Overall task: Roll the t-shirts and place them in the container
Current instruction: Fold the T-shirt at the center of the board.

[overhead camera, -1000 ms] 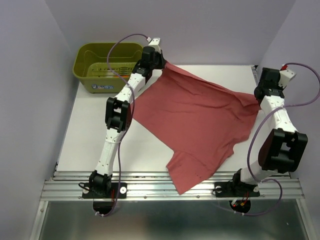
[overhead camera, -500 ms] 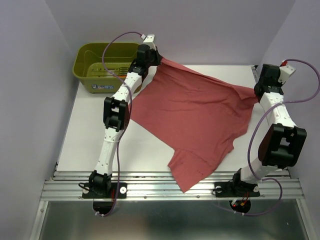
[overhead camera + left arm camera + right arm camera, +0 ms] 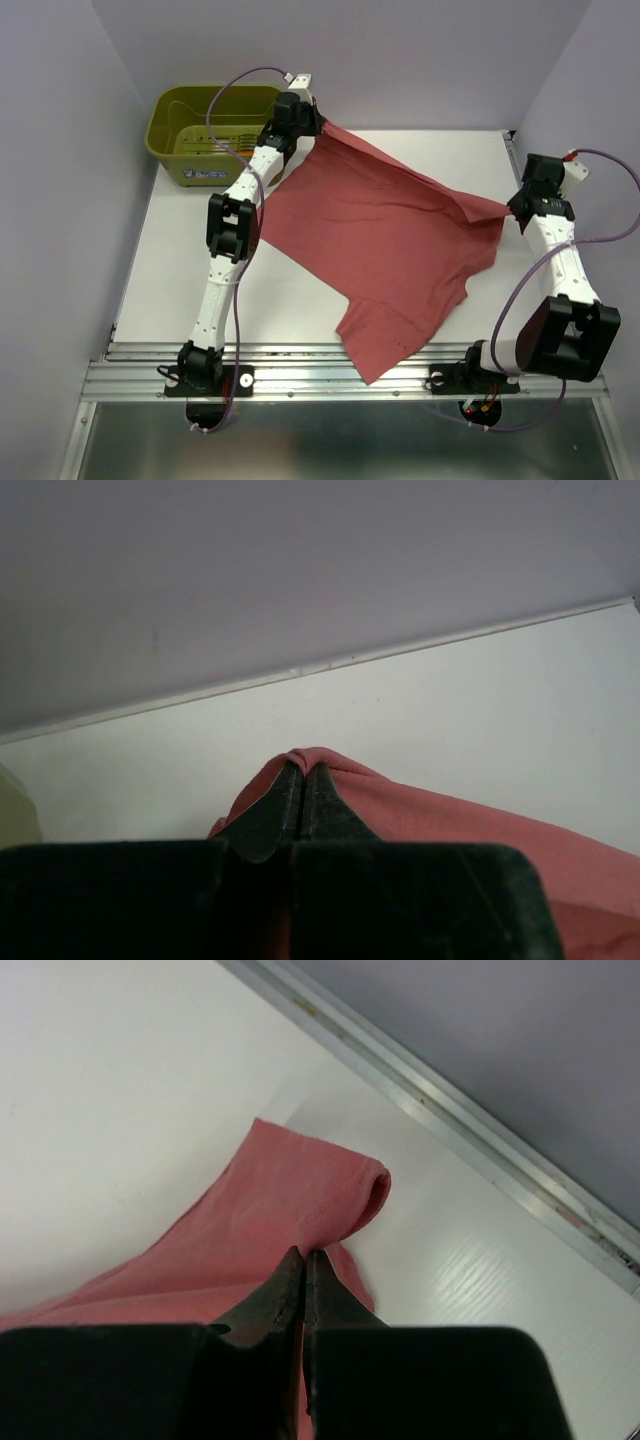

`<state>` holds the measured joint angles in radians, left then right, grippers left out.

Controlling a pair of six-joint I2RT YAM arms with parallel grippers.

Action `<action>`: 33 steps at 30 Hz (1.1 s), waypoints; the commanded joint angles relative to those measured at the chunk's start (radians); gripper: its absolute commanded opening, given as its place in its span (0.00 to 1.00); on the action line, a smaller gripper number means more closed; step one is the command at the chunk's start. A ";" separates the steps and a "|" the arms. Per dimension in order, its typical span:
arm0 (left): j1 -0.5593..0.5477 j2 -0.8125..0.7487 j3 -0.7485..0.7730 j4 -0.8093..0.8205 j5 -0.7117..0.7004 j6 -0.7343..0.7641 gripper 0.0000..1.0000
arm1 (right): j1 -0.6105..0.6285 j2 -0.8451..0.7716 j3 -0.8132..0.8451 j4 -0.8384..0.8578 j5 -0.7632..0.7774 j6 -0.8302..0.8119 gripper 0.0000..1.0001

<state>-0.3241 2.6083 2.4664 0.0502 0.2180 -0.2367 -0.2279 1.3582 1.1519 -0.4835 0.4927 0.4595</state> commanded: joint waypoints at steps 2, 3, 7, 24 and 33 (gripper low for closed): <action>0.019 -0.117 -0.043 -0.036 0.015 0.056 0.00 | -0.007 -0.125 -0.083 -0.098 -0.141 0.040 0.01; 0.019 -0.128 -0.072 -0.044 0.020 0.062 0.00 | -0.007 -0.140 -0.112 -0.107 -0.154 0.050 0.01; 0.019 -0.180 -0.127 -0.099 0.017 0.082 0.00 | -0.007 -0.191 -0.153 -0.142 -0.198 0.061 0.01; 0.017 -0.297 -0.210 -0.240 0.009 0.100 0.00 | -0.007 -0.364 -0.244 -0.250 -0.325 0.067 0.01; 0.017 -0.283 -0.199 -0.271 0.020 0.074 0.00 | 0.007 -0.436 -0.297 -0.279 -0.439 0.088 0.01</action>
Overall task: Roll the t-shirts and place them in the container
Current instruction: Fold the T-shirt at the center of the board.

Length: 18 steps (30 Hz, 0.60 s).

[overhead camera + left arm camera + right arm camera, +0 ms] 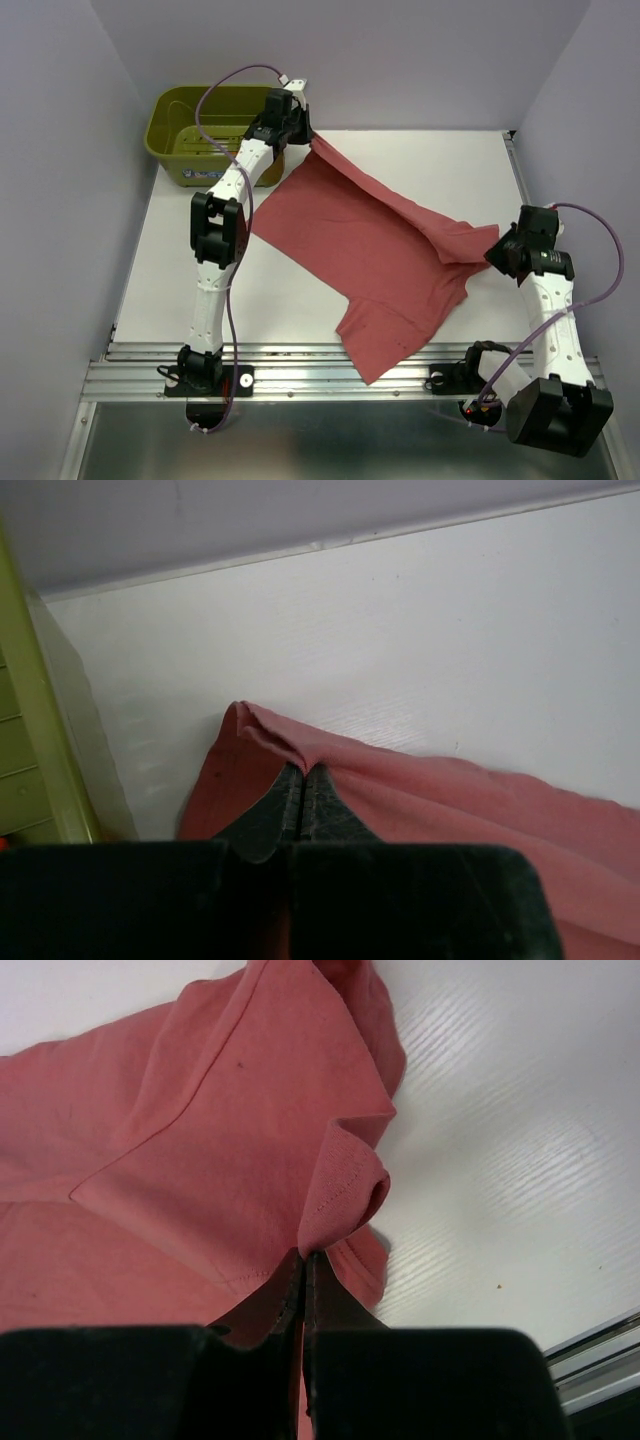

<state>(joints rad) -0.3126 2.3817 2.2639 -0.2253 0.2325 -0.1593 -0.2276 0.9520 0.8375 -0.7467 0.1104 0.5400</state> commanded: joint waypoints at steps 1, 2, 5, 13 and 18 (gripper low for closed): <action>0.006 -0.050 0.017 -0.011 0.008 -0.006 0.12 | 0.007 -0.033 0.018 -0.029 -0.063 0.006 0.05; 0.006 -0.049 0.023 -0.017 0.017 -0.008 0.21 | 0.007 -0.035 0.021 -0.036 -0.067 0.003 0.14; 0.006 -0.052 0.033 -0.023 0.045 -0.020 0.60 | 0.007 -0.039 0.055 -0.057 -0.069 -0.002 0.69; -0.023 -0.049 0.108 -0.022 0.108 -0.034 0.86 | 0.007 -0.041 0.055 -0.043 0.018 -0.002 0.74; -0.080 -0.030 0.080 -0.025 0.102 -0.017 0.82 | 0.007 0.033 0.040 0.032 0.023 0.006 0.60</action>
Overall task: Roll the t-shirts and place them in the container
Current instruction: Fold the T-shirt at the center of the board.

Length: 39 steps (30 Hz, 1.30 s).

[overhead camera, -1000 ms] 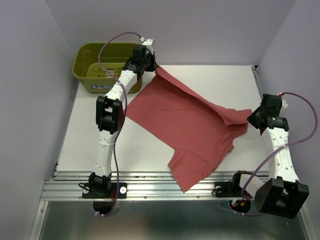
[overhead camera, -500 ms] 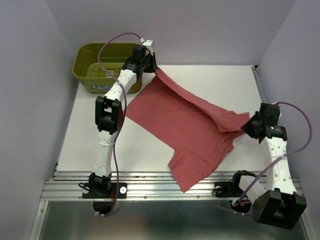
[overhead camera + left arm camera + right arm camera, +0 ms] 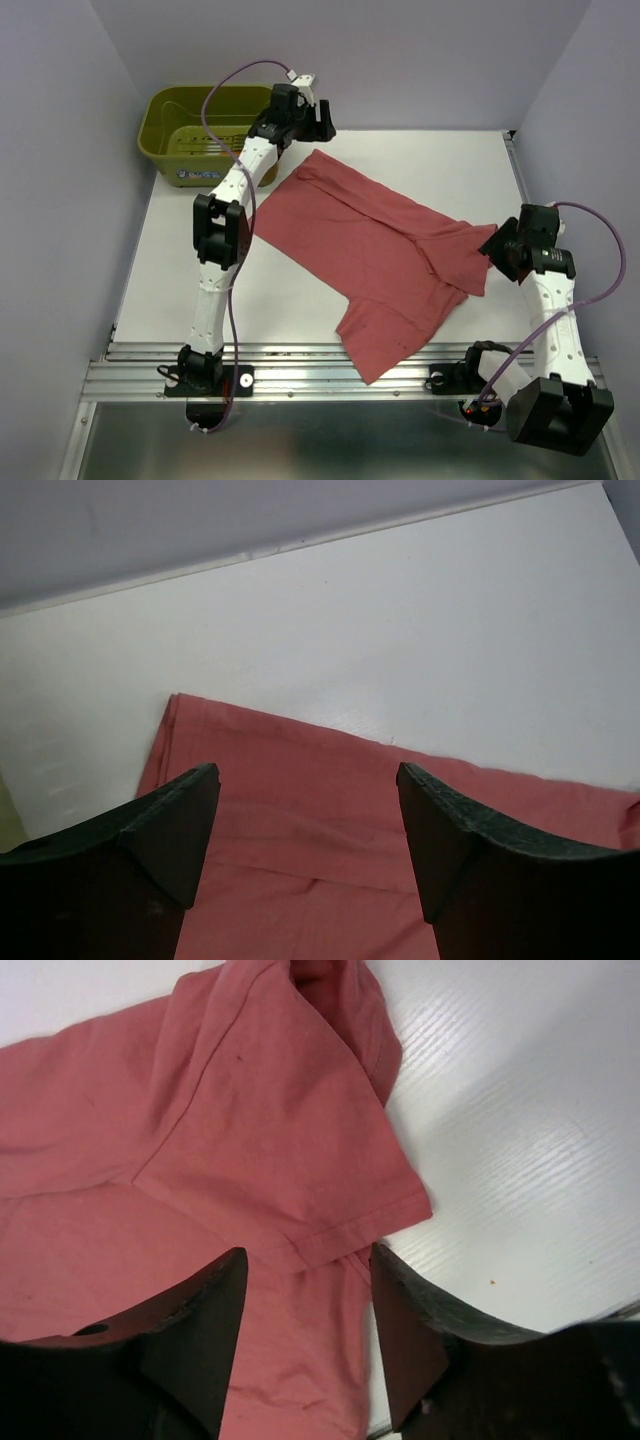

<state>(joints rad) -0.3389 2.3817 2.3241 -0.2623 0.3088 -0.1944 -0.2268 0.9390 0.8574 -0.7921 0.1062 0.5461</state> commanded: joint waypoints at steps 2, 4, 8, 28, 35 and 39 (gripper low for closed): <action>-0.069 -0.019 0.014 0.012 0.023 0.023 0.78 | 0.006 0.072 0.015 0.109 0.020 0.005 0.52; -0.087 0.000 0.011 0.012 0.026 0.026 0.74 | 0.006 0.115 0.012 0.151 0.016 0.011 0.46; -0.109 0.040 0.014 0.012 0.009 0.033 0.74 | 0.006 0.190 0.014 0.211 0.009 0.029 0.44; -0.135 0.183 0.020 0.005 -0.083 0.041 0.77 | -0.046 0.777 0.155 0.430 0.219 0.092 0.43; -0.137 0.168 0.044 0.006 -0.079 0.032 0.79 | -0.055 0.851 0.353 0.375 0.285 0.063 0.44; -0.141 0.136 0.044 0.003 -0.077 0.029 0.80 | -0.055 0.788 0.376 0.326 0.288 0.037 0.49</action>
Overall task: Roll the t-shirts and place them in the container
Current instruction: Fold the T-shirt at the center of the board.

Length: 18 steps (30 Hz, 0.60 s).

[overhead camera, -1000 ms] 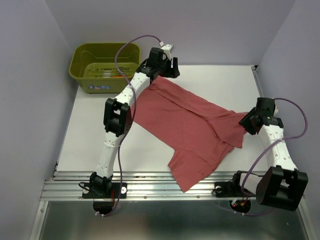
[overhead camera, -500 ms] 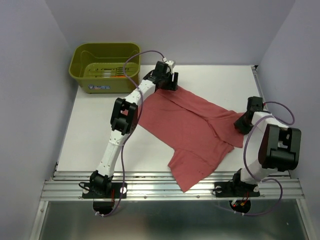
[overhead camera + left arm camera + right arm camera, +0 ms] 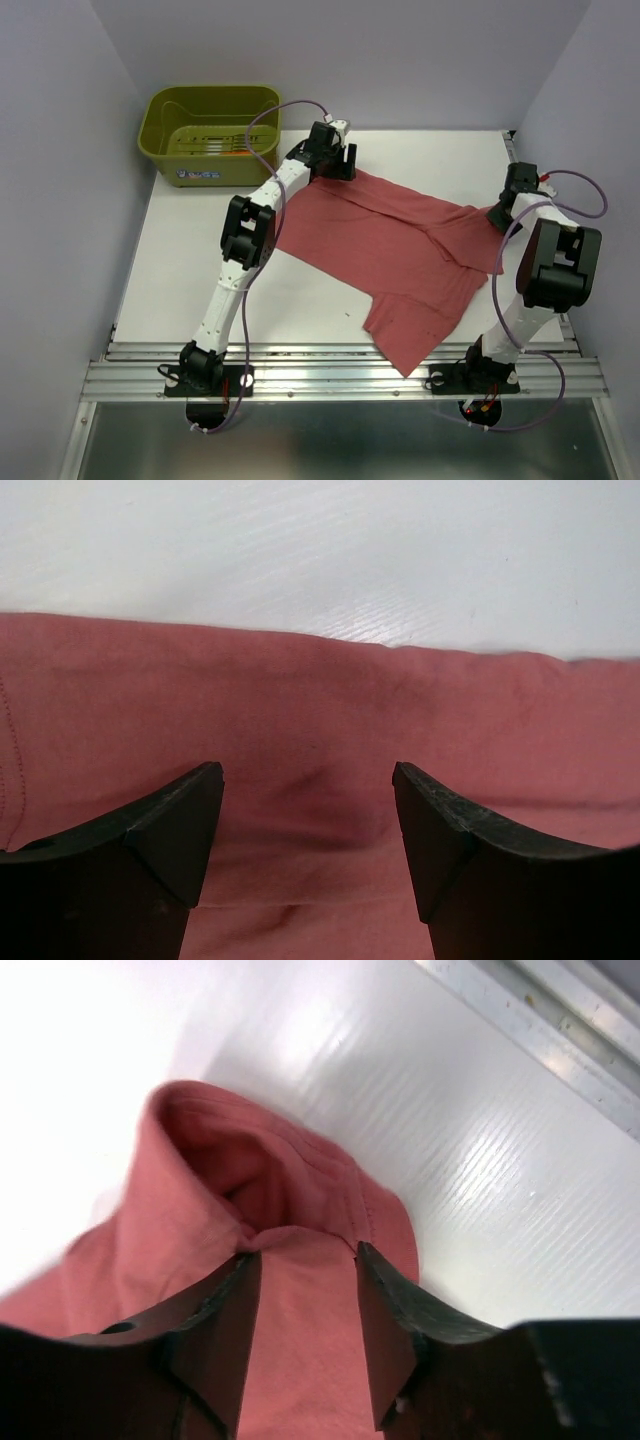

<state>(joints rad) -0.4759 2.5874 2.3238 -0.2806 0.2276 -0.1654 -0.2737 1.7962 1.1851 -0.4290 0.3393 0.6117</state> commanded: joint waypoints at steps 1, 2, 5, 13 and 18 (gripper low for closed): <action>-0.009 -0.079 0.037 0.021 0.004 0.000 0.80 | -0.009 -0.121 0.030 -0.040 0.040 -0.030 0.52; -0.012 -0.088 0.031 0.021 0.004 0.000 0.80 | -0.009 -0.148 0.018 -0.048 0.030 -0.029 0.54; -0.026 -0.136 -0.007 0.021 -0.010 -0.008 0.80 | -0.009 -0.277 -0.078 -0.060 -0.089 -0.013 0.55; -0.056 -0.266 -0.200 0.041 -0.063 -0.029 0.80 | 0.001 -0.501 -0.370 -0.083 -0.332 -0.003 0.55; -0.056 -0.265 -0.236 0.054 -0.077 -0.042 0.80 | 0.001 -0.561 -0.443 -0.122 -0.298 0.005 0.59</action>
<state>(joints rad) -0.5335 2.3791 2.1059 -0.2588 0.1791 -0.1944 -0.2733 1.2808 0.7677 -0.5110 0.0597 0.6071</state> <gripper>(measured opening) 0.797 0.575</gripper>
